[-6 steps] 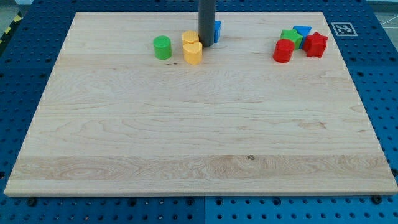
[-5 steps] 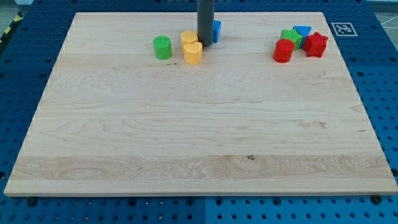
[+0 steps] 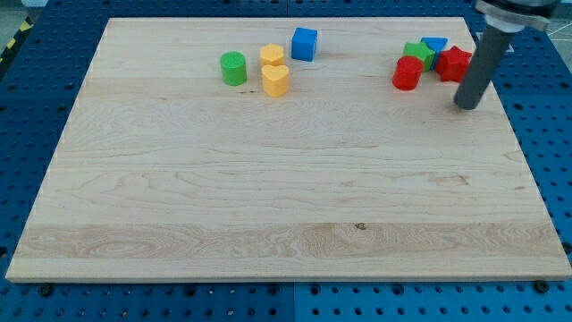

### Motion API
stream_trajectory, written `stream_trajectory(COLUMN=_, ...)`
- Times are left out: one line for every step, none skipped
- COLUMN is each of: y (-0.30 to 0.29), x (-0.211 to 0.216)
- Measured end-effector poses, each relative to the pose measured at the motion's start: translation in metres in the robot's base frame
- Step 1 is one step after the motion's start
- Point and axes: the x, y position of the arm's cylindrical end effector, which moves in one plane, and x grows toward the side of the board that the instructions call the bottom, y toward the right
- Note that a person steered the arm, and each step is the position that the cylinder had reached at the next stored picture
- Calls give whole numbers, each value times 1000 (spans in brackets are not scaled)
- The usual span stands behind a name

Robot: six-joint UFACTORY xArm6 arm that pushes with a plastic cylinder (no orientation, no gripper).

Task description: Push the red circle to the blue cube

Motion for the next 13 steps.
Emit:
stream_trajectory(y=2, x=-6)
stream_trajectory(y=-4, x=-21)
stream_trajectory(y=-19, x=-31)
stream_trajectory(y=-34, x=-33)
stream_trajectory(y=-48, x=-34)
stream_trajectory(y=-61, x=-36)
stream_trajectory(y=-74, x=-39)
stream_trajectory(y=-87, x=-43)
stream_trajectory(y=-99, x=-46)
stream_trajectory(y=-113, x=-47)
stream_trajectory(y=-126, x=-49)
stream_trajectory(y=-140, x=-51)
stream_trajectory(y=-150, x=-54)
